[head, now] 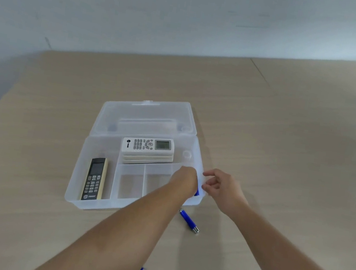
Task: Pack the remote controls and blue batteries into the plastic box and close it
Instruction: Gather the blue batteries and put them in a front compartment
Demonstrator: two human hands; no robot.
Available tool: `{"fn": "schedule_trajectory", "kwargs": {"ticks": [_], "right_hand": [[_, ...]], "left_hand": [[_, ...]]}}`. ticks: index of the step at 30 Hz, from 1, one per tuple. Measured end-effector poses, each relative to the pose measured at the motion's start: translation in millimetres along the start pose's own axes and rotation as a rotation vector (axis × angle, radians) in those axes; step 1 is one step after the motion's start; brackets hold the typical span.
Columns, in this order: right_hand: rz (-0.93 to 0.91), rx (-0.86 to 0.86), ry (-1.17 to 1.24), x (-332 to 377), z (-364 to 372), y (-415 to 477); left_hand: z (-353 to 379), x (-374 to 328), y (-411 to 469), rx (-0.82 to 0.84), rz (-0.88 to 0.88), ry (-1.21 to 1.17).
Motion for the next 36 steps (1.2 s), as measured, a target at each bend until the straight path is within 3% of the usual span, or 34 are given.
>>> {"fn": "schedule_trajectory", "kwargs": {"ticks": [7, 13, 17, 20, 23, 26, 29, 32, 36], "right_hand": [[0.001, -0.001, -0.003, -4, 0, 0], [-0.009, -0.009, -0.017, -5, 0, -1], [-0.013, -0.082, -0.081, -2, -9, -5], [-0.093, -0.254, -0.207, 2, -27, -22], [-0.081, -0.297, -0.288, -11, -20, -47], [-0.055, -0.156, -0.425, -27, 17, -63], [-0.074, -0.031, -0.565, -26, 50, -71], [-0.082, -0.023, -0.647, -15, 66, -72], [-0.036, -0.03, -0.623, -11, 80, -68]], "left_hand": [[8, 7, 18, 0.085, -0.066, 0.261], [-7, 6, 8, 0.016, -0.066, 0.122], [-49, 2, -35, -0.276, 0.103, -0.049], [-68, 5, -80, -0.404, 0.311, 0.067], [-57, 22, -121, -0.452, 0.565, 0.219], [-23, 53, -141, -0.337, 0.66, 0.36], [11, 86, -147, -0.13, 0.564, 0.366], [34, 115, -149, -0.02, 0.447, 0.321], [45, 133, -154, 0.017, 0.418, 0.303]]}}
Point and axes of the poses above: each hand's wrist, its own y-axis towards the middle knuckle, its own z-axis out of the palm, x = y × z, the point moved 10 cm from there along y, towards the middle knuckle, and after that the axes turned 8 degrees about -y, right-handed, at the moved point
